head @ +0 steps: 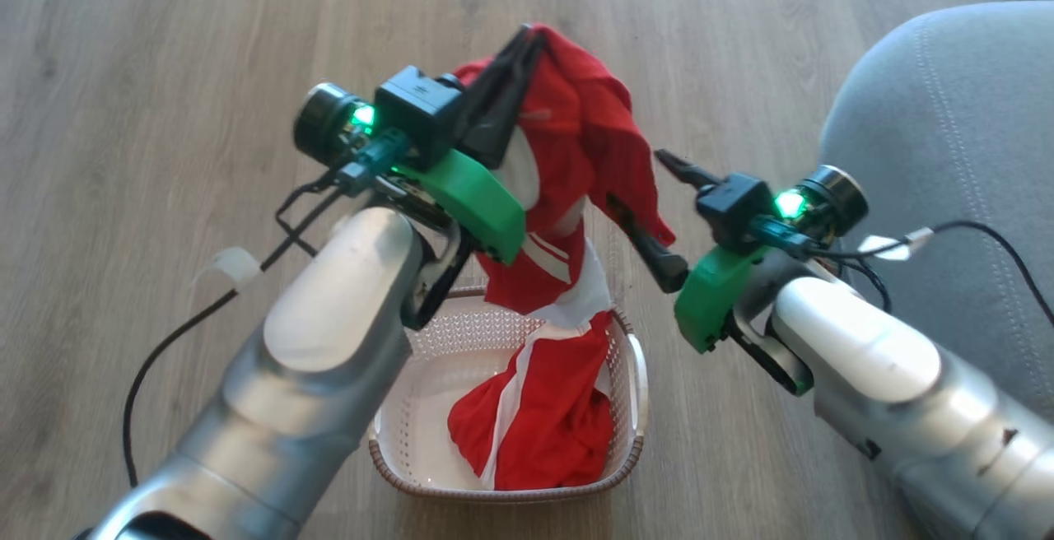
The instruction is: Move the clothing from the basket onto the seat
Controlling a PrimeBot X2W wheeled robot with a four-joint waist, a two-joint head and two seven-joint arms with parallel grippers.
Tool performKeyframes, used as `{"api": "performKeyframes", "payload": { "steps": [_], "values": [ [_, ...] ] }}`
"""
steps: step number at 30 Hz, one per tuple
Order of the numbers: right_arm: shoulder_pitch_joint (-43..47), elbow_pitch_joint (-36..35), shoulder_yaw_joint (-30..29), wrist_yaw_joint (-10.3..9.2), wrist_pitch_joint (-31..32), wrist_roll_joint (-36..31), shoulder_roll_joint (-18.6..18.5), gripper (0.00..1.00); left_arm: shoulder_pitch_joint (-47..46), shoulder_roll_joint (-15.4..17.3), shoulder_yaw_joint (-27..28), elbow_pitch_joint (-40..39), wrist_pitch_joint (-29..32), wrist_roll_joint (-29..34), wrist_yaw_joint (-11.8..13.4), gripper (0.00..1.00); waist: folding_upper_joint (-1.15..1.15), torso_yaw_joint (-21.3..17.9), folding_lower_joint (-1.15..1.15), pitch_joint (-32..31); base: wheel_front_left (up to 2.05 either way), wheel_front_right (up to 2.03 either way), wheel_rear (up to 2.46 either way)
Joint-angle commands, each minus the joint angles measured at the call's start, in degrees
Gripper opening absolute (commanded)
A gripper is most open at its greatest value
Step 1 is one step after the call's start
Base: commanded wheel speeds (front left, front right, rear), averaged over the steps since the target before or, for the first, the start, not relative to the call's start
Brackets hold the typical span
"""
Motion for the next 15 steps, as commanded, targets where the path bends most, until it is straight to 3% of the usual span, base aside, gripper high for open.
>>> {"api": "performKeyframes", "payload": {
  "steps": [1, 8, 15],
  "values": [
    [-3.6, -0.1, 3.5, 0.4, 0.2, 2.2, -0.7, 1.0, -2.7, 0.5, 0.6, -2.7, -0.3, -0.7, -0.3, 0.0, 0.0, 0.7, 0.0, 0.3, 0.0, 0.0, 0.0],
    [-9.6, 5.7, 13.7, 0.4, 0.1, 5.7, 0.5, 1.0, -3.1, 0.4, -3.0, -4.4, -0.2, -2.6, 0.3, 0.0, 0.0, 2.4, 0.0, 0.6, 0.0, 0.0, 0.0],
    [-12.0, 12.5, 16.2, 0.4, -0.2, 6.1, 4.7, 1.0, -3.5, 0.4, -5.6, -5.0, -0.2, -4.1, 1.1, 0.0, 0.0, 3.4, 0.0, 0.5, 0.0, 0.0, 0.0]
  ]
}}
